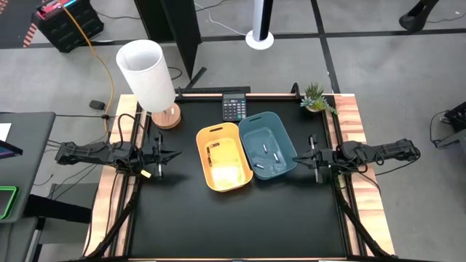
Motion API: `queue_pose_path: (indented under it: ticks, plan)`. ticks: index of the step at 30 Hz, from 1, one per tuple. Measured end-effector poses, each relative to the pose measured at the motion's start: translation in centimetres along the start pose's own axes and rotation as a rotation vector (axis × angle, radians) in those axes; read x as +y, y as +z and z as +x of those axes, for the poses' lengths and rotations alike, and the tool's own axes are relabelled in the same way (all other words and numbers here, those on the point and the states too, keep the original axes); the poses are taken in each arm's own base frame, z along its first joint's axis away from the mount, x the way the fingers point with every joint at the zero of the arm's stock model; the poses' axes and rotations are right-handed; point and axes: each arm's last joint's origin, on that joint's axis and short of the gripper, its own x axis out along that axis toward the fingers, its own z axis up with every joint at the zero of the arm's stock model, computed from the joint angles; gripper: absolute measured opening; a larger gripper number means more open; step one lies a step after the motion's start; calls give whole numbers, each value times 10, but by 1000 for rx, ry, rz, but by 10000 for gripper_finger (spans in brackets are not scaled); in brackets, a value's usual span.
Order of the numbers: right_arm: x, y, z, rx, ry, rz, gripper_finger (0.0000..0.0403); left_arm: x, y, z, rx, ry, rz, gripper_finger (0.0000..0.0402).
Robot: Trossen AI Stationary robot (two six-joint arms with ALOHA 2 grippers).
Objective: Sort batteries
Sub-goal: Return to Home Position
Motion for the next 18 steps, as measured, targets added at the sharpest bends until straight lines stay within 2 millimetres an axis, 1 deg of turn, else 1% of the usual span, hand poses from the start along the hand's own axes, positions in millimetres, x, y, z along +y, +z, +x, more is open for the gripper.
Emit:
queue_pose_path:
  ticks: [18]
  plan:
    - [0,0,0,3,0,0,33,0,0,0,1,1,3,0]
